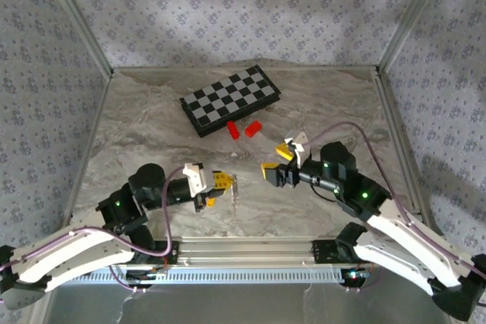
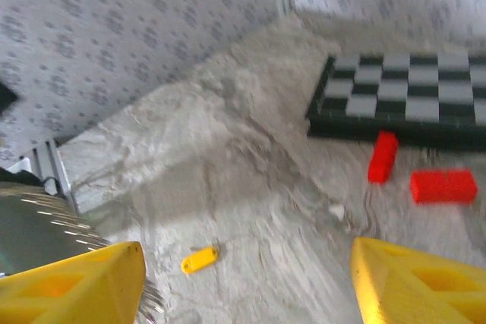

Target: Put the keys on the keyring

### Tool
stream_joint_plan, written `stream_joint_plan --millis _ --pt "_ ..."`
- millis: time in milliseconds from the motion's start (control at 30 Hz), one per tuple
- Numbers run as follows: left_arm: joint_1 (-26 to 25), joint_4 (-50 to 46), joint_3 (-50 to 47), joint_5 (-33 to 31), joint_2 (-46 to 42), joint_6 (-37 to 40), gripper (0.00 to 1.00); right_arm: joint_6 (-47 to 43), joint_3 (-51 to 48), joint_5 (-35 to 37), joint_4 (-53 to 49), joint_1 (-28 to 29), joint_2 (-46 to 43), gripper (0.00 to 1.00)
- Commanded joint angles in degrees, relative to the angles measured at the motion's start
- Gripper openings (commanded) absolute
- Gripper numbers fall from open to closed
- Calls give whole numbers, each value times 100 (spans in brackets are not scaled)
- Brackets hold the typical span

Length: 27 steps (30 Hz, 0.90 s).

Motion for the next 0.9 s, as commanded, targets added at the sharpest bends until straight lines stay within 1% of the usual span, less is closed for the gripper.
stream_joint_plan --millis 0,133,233,400,533,700,867 --pt "-29 86 -115 -286 -432 -149 0 652 -142 44 -118 -44 541 72" --pt "-33 -19 -229 -309 -762 -253 0 912 -168 -10 167 -48 1406 70" --pt "-33 -171 -229 -383 -975 -290 0 1106 -68 -191 522 72 2259 66" --pt "-33 -315 -289 -457 -1360 -424 0 1439 243 -119 1093 627 3674 61" --pt "-31 -345 -469 -582 -1695 -464 0 1468 856 262 816 1075 4581 58" --pt "-33 -195 -644 -671 -1902 -560 0 1659 1288 143 1006 1181 5281 53" --pt "-29 -183 -746 -756 -2089 -589 0 1628 1693 96 940 1279 5731 50"
